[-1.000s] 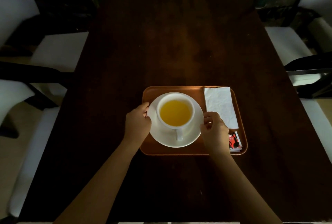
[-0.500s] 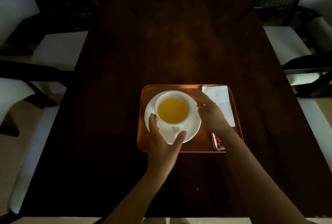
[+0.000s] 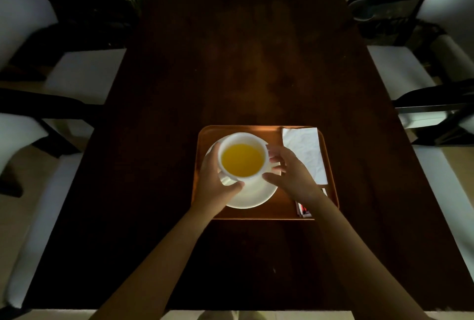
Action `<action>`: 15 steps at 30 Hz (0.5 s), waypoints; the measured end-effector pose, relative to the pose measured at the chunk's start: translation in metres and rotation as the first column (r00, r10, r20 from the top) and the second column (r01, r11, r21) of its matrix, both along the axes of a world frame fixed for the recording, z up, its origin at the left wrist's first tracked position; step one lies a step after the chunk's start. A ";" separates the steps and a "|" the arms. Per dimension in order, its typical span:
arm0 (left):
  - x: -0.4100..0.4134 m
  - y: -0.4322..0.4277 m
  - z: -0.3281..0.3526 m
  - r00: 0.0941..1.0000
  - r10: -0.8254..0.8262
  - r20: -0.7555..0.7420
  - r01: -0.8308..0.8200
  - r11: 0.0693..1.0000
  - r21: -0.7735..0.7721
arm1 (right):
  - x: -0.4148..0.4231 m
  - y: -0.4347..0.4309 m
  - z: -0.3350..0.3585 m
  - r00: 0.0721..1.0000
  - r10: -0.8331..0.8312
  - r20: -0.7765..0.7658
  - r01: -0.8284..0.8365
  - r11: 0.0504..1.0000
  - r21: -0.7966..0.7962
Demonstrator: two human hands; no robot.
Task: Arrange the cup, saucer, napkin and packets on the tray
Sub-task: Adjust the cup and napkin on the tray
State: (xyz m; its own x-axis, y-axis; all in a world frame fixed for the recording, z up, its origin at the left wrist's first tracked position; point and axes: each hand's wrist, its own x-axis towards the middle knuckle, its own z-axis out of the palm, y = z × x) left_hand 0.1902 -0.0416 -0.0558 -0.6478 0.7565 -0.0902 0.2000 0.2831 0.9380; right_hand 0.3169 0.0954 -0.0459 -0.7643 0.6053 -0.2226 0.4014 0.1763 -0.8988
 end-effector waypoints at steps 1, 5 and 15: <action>-0.006 -0.001 0.001 0.999 -0.048 -0.002 0.048 0.999 -0.008 | -0.001 0.002 -0.001 1.000 0.016 0.016 -0.016 1.000 0.025; -0.023 -0.003 0.006 0.984 -0.177 0.016 0.177 0.981 -0.078 | -0.006 0.003 -0.001 0.991 0.130 0.022 -0.130 0.991 0.025; -0.054 0.003 0.008 0.911 -0.394 0.125 0.412 0.886 -0.212 | -0.006 -0.010 -0.019 1.000 0.012 0.017 -0.014 0.990 0.139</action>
